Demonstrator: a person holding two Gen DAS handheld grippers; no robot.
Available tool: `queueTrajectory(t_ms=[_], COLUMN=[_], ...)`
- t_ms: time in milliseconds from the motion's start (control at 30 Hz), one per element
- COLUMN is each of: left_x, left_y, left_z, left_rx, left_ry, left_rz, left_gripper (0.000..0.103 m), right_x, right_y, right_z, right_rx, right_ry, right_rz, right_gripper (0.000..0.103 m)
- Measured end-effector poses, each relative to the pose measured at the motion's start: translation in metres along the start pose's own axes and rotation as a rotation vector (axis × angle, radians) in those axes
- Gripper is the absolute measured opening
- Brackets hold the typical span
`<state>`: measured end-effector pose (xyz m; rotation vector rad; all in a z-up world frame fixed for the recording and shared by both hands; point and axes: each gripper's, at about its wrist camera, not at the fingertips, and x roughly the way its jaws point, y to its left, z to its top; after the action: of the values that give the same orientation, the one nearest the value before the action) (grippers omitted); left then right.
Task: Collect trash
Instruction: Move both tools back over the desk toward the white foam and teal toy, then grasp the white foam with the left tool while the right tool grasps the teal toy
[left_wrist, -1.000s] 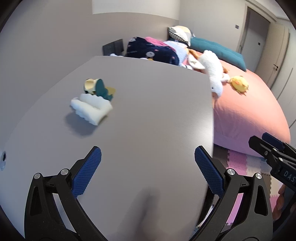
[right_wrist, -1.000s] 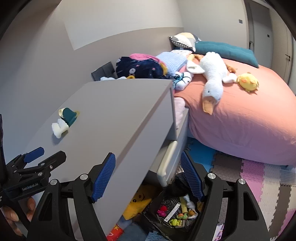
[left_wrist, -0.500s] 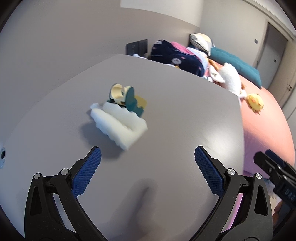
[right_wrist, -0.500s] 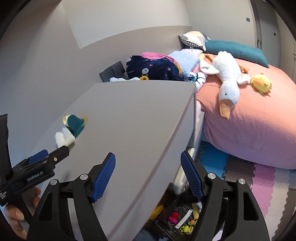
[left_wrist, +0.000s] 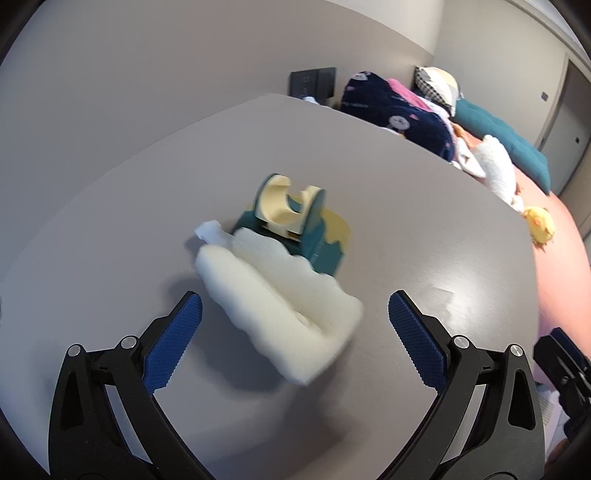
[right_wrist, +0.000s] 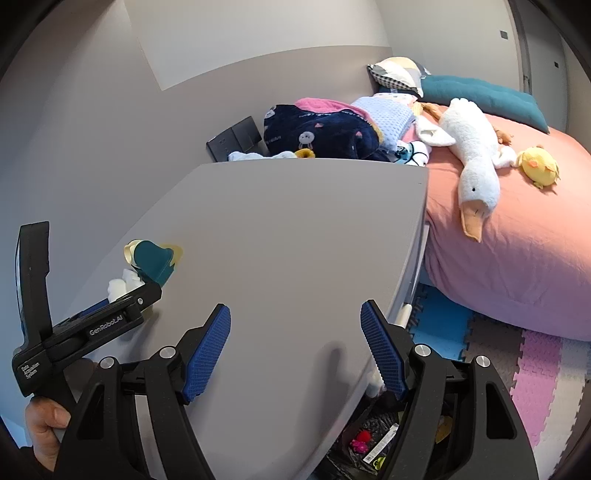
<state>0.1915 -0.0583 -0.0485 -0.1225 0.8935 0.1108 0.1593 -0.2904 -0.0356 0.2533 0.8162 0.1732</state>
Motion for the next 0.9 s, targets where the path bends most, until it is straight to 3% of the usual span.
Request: queueTrajectory(t_ms=[100, 300, 433, 533, 900], left_x=[0.004, 0.006, 0.003, -0.001, -0.018], left_y=[0.009, 0.017, 0.026, 0.035, 0.082], left_z=[0.001, 0.001, 0.001, 0.000, 0.005], left_rx=[-0.032, -0.028, -0.039, -0.046, -0.069], left_ry=[0.003, 0.003, -0.007, -0.016, -0.071], left_rz=[-0.004, -0.013, -0.018, -0.022, 0.061], left_gripper=[0.096, 0.069, 0.045, 0.036, 0.033], right_x=[0.004, 0.009, 0.012, 0.014, 0.030], right_y=[0.006, 0.018, 0.029, 0.037, 0.081], right_z=[0.003, 0.005, 0.005, 0.006, 0.004], right_rx=[-0.011, -0.037, -0.053, -0.063, -0.117], right_ry=[0.001, 0.002, 0.002, 0.006, 0.029], right_rz=[0.002, 0.004, 0.006, 0.010, 0.040], right_gripper=[0.074, 0.074, 0.074, 0.074, 0.074])
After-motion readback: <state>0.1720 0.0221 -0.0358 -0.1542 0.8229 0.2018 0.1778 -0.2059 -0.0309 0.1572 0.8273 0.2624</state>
